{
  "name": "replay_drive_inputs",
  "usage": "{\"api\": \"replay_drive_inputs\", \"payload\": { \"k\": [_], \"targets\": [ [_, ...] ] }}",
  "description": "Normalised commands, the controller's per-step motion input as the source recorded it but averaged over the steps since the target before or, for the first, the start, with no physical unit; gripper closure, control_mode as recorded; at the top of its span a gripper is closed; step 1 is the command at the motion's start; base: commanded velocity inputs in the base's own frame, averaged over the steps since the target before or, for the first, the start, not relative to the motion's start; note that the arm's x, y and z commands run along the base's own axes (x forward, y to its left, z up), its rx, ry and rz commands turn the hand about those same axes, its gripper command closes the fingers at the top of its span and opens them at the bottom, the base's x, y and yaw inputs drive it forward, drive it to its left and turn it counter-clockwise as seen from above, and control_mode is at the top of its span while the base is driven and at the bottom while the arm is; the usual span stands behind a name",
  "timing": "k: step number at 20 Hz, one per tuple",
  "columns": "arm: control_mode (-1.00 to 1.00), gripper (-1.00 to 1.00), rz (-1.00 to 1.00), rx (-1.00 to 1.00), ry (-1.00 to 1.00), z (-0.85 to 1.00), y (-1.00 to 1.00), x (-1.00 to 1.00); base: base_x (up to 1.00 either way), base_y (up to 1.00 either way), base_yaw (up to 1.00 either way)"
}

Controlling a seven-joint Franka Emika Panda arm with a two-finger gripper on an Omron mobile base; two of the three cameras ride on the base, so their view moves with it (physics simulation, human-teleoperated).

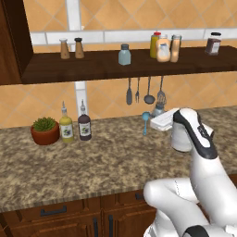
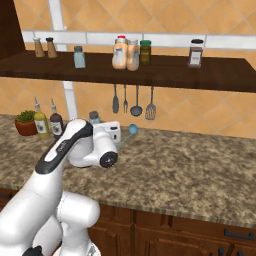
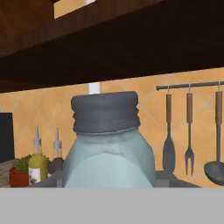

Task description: Put the shaker and condiment bottle from the counter next to their counterparts in the cabinet.

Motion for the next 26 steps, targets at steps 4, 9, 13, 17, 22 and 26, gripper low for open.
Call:
{"api": "replay_drive_inputs", "payload": {
  "k": [4,9,13,17,22,26],
  "targets": [
    [-1.00,1.00,-0.02,0.00,0.00,0.56,0.26,-0.01,0.00,0.00,0.00],
    [-1.00,1.00,-0.01,0.00,0.00,0.55,0.23,-0.01,0.00,0.00,0.00],
    [-1.00,1.00,0.00,0.00,0.00,0.46,0.23,-0.03,0.00,0.00,0.00],
    [-1.00,1.00,0.00,0.00,0.00,0.46,0.17,-0.03,0.00,0.00,0.00],
    [-1.00,1.00,0.00,0.00,0.00,0.49,0.09,-0.01,0.00,0.00,0.00],
    [-1.00,1.00,-0.01,0.00,0.00,0.47,0.03,0.00,0.00,0.00,0.00]
  ]
}}
